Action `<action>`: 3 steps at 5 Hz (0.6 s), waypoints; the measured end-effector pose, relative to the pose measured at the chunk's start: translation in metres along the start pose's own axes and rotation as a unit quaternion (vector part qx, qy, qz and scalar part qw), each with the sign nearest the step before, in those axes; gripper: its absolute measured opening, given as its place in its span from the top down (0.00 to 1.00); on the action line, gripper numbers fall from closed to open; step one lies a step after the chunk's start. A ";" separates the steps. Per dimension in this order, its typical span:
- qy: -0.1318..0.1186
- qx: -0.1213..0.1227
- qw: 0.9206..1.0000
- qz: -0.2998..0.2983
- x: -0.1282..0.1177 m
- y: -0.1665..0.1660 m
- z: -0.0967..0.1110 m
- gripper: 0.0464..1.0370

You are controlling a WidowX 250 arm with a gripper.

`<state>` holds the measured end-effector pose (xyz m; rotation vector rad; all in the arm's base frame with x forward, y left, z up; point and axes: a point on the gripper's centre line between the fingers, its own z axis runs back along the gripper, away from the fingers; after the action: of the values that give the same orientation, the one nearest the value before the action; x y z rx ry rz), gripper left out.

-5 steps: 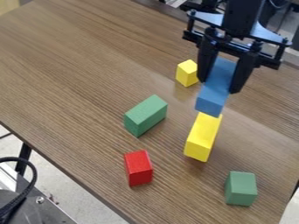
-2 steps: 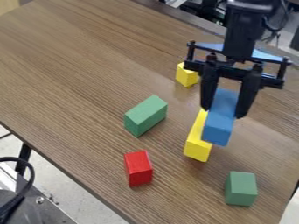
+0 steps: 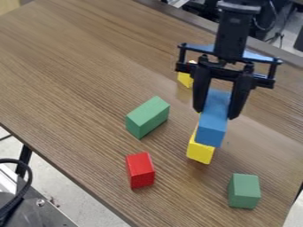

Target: Put the blue rectangular block on top of the yellow block

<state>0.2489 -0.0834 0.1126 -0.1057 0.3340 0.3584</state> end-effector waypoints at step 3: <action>0.014 0.025 0.999 -0.028 0.015 0.000 -0.008 0.53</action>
<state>0.2596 -0.0801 0.0996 -0.0702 0.3671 0.2940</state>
